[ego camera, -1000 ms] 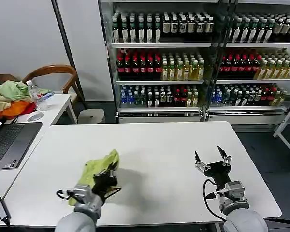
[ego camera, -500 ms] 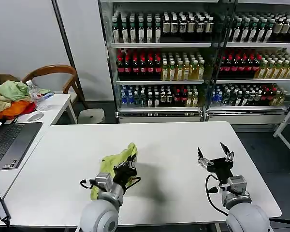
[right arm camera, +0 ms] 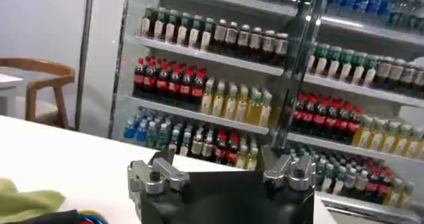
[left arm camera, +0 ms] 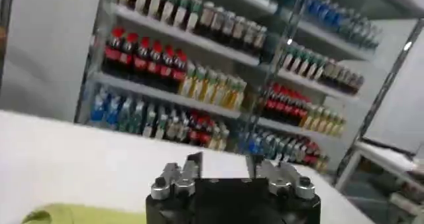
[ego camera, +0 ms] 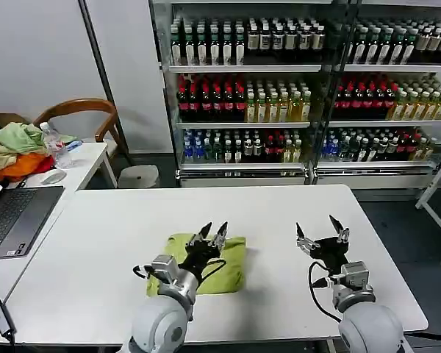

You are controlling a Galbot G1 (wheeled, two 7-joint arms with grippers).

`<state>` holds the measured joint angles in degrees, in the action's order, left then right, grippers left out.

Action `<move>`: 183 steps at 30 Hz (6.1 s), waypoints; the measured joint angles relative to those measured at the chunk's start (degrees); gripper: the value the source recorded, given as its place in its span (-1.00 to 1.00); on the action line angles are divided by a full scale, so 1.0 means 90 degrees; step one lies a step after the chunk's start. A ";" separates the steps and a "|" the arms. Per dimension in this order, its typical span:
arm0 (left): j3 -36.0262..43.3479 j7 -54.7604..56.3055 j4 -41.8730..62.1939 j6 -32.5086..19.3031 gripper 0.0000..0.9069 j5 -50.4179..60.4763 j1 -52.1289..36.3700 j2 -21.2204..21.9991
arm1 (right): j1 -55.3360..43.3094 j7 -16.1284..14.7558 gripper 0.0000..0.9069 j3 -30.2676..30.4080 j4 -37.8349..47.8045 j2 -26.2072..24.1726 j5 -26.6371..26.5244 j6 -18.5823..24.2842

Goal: Fold and organize the clothes.

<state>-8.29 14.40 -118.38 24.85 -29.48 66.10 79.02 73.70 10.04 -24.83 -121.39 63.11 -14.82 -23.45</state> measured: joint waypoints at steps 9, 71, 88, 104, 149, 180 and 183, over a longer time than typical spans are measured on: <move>-0.1092 -0.0494 0.0017 -0.0594 1.00 0.0652 0.0367 -0.0844 | -0.0202 -0.0103 1.00 0.0401 0.0184 0.0168 -0.0752 -0.0300; -0.2480 -0.0717 0.0661 -0.1410 1.00 0.1229 0.1223 -0.1474 | -0.2294 -0.0345 -1.00 0.1909 0.2813 0.1168 -0.2753 -0.1058; -0.2498 -0.0712 0.0702 -0.1416 1.00 0.1228 0.1224 -0.1490 | -0.2803 -0.1200 -1.00 0.1807 0.3100 0.0639 -0.2247 -0.1085; -0.2477 -0.0714 0.0730 -0.1412 1.00 0.1222 0.1186 -0.1466 | -0.2985 -0.1939 -1.00 0.1617 0.3405 0.0420 -0.1964 -0.1090; -0.2382 -0.0867 0.0765 -0.1625 1.00 0.1239 0.0967 -0.1487 | -0.2445 -0.1097 1.00 0.0750 0.2845 -0.0026 -0.0493 0.0371; -0.2300 -0.1486 0.1407 -0.2787 1.00 0.1896 0.0398 -0.1387 | -0.1796 -0.1158 1.00 -0.0003 0.2736 -0.0196 0.0131 0.1635; -0.2274 -0.1473 0.1448 -0.2781 1.00 0.1963 0.0335 -0.1345 | -0.1760 -0.1159 1.00 -0.0040 0.2772 -0.0228 0.0203 0.1750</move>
<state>-28.76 1.15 -105.35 -0.18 -11.81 69.11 66.92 57.86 -0.40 -25.19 -96.43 61.06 -12.99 -7.70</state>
